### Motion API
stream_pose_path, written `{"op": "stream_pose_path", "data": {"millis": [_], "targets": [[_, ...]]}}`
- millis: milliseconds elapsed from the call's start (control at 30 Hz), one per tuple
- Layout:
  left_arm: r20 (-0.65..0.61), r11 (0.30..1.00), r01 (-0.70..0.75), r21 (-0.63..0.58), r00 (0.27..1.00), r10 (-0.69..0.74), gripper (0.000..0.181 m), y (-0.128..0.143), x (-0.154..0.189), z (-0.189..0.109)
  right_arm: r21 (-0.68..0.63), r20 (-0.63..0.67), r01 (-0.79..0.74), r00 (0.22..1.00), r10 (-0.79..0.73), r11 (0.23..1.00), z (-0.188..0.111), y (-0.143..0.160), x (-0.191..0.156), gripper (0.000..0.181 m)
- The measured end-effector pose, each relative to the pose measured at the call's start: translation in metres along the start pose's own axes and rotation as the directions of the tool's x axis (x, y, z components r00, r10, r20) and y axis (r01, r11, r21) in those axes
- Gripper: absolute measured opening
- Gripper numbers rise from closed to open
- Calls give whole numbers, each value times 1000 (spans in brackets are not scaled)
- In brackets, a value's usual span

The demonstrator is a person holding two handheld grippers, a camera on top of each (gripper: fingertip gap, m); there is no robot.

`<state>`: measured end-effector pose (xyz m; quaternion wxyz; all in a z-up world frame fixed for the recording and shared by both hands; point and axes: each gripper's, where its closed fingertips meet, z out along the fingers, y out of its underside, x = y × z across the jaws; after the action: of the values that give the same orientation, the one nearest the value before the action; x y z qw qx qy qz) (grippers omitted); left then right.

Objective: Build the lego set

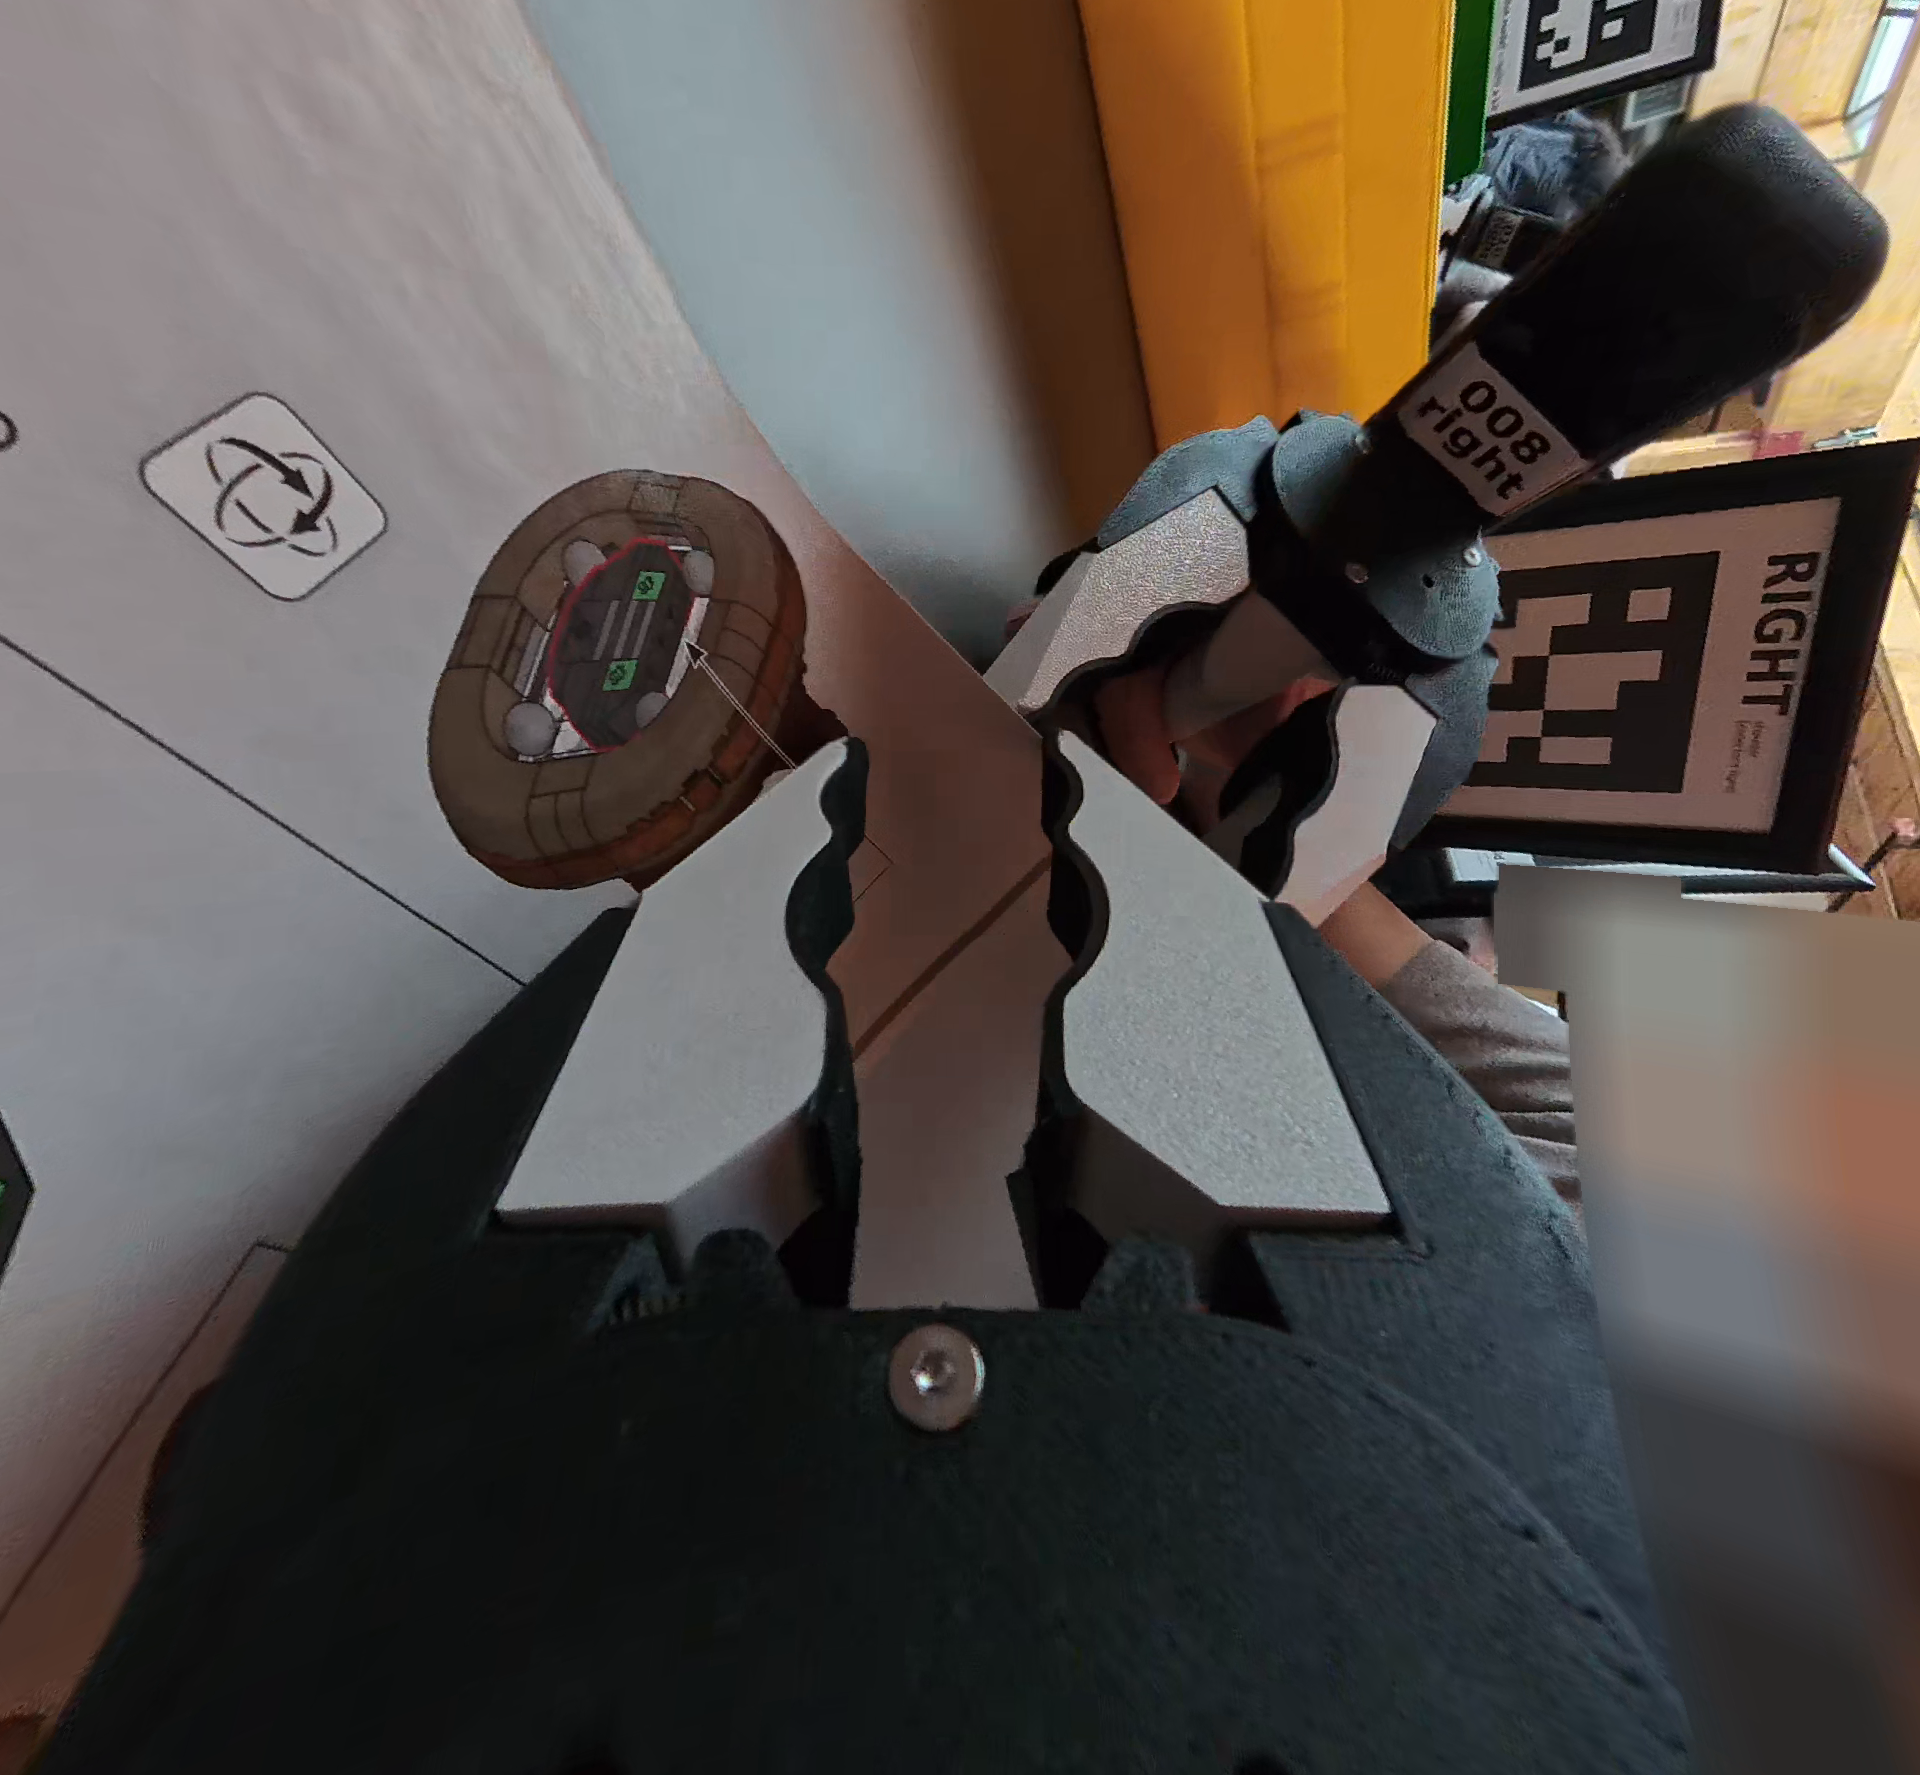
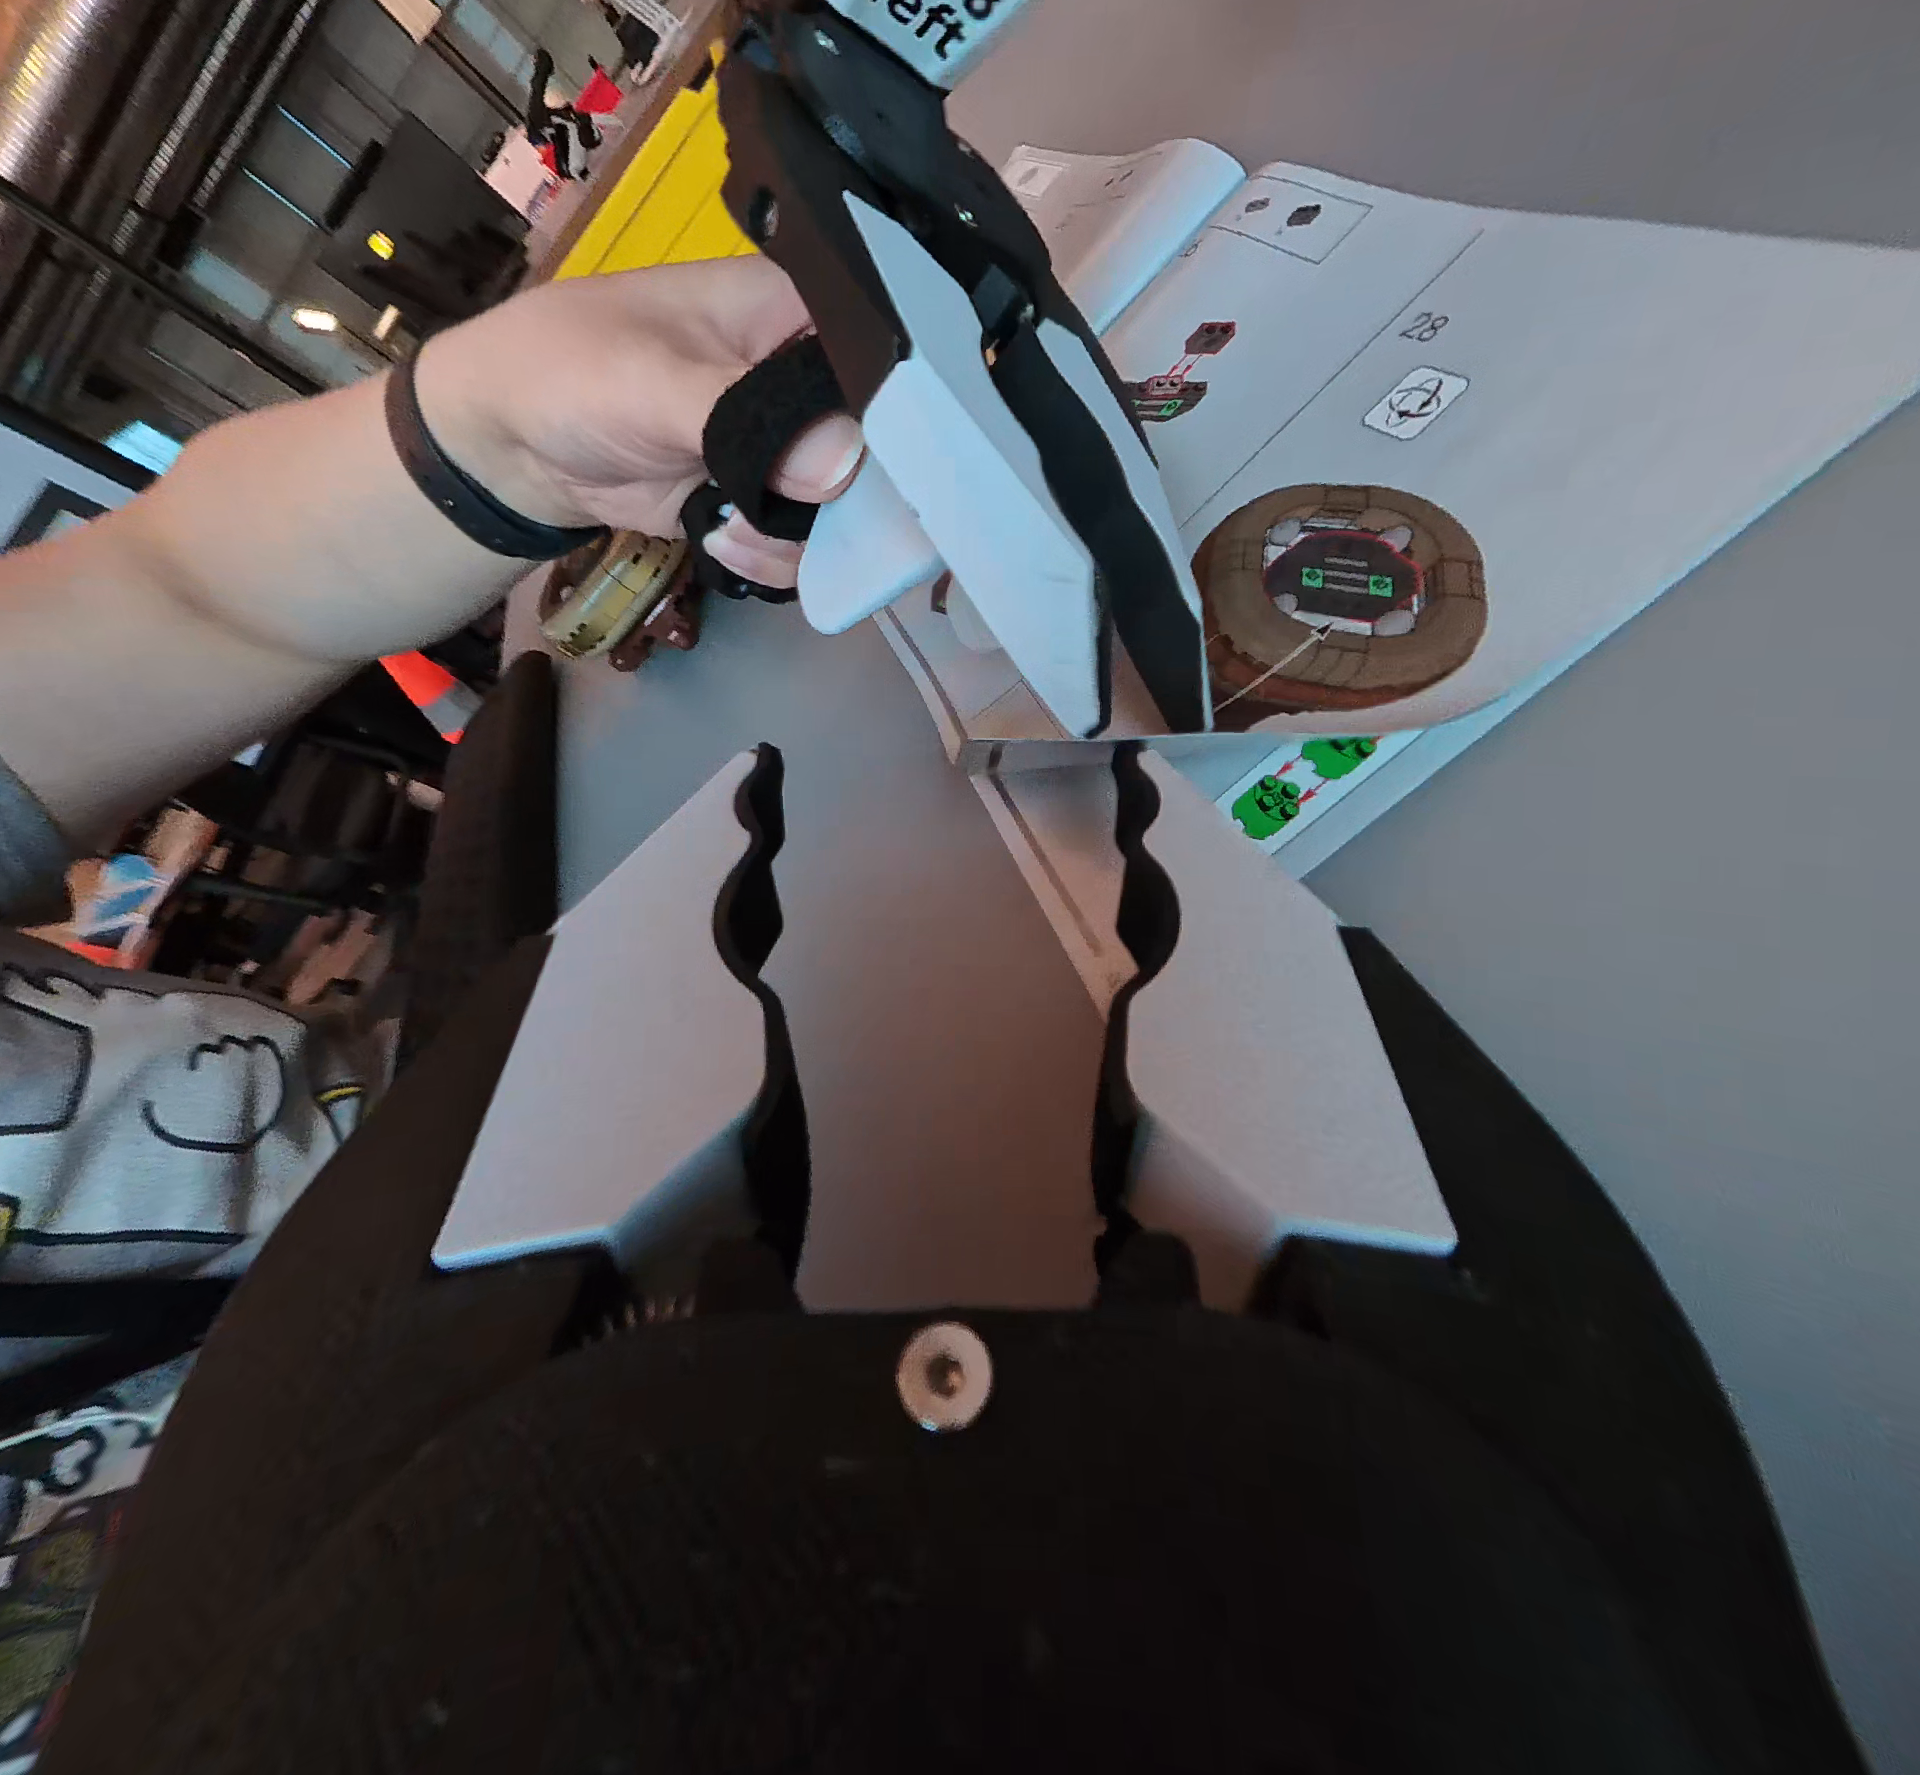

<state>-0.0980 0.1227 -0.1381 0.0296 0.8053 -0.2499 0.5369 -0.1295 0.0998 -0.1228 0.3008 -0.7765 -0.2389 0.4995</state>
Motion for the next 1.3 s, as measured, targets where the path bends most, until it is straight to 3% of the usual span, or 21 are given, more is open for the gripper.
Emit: {"op": "stream_pose_path", "data": {"millis": [200,500,733,1033,1300], "targets": [[-45,1000,5,-4,999,-6,37,0,3,1,-37,-43,63,997,-64,997,3,6,3,66],[67,994,-81,-74,994,86,35,4,0,4,-70,-60,93,993,-97,993,5,11,5,68],[30,998,-36,-43,999,38,25,3,-3,3,-75,-60,90,994,-95,993,5,12,6,68],[39,998,-32,-46,999,34,35,5,-3,3,-92,-73,129,988,-136,987,6,14,6,69],[21,998,-23,-50,999,24,28,5,-1,5,-96,-76,134,987,-141,986,7,14,6,69]]}}
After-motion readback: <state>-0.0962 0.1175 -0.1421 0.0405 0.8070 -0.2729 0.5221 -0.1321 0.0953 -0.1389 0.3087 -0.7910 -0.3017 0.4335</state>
